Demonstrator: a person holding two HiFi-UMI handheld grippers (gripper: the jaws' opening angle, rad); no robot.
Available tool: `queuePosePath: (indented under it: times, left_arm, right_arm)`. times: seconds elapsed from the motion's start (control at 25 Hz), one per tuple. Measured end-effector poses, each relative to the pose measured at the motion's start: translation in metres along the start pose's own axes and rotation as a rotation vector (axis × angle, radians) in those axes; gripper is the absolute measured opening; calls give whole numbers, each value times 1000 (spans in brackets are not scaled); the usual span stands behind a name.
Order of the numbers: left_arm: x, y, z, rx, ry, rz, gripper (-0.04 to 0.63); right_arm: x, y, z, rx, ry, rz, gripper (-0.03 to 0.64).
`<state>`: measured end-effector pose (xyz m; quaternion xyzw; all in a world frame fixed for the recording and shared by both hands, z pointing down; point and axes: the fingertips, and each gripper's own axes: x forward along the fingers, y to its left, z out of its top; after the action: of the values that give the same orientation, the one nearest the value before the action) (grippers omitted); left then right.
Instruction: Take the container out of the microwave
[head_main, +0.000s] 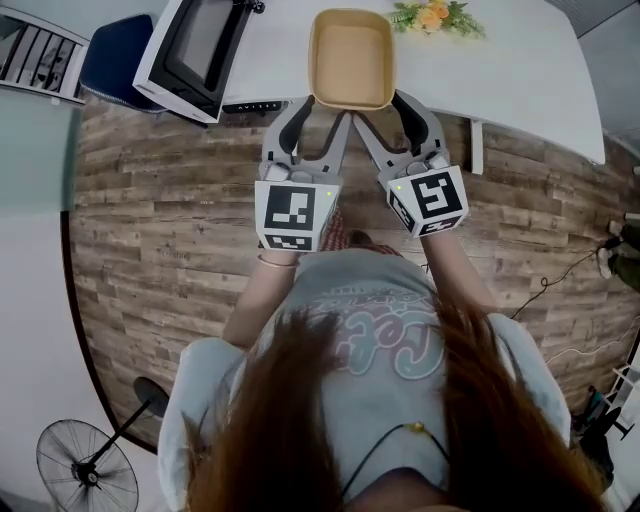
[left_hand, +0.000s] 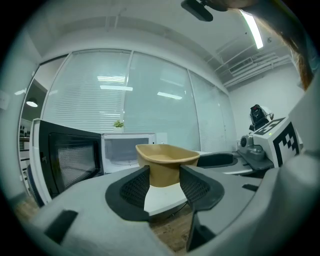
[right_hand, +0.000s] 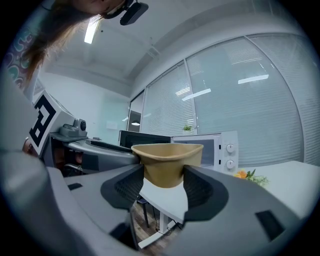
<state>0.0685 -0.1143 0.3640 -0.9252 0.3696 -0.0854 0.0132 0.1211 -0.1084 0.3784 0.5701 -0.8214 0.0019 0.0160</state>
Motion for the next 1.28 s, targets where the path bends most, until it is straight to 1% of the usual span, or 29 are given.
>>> queuePosePath:
  times: [0.6, 1.0, 1.28]
  left_arm:
    - [-35, -24, 0, 3, -7, 33, 185]
    - [-42, -25, 2, -1, -27, 29, 185]
    - [-46, -20, 1, -14, -24, 34, 184]
  right_arm:
    - [-34, 22, 1, -1, -11, 30, 233]
    - [-38, 27, 5, -11, -16, 30, 234]
    - [-35, 33, 4, 8, -11, 32, 233]
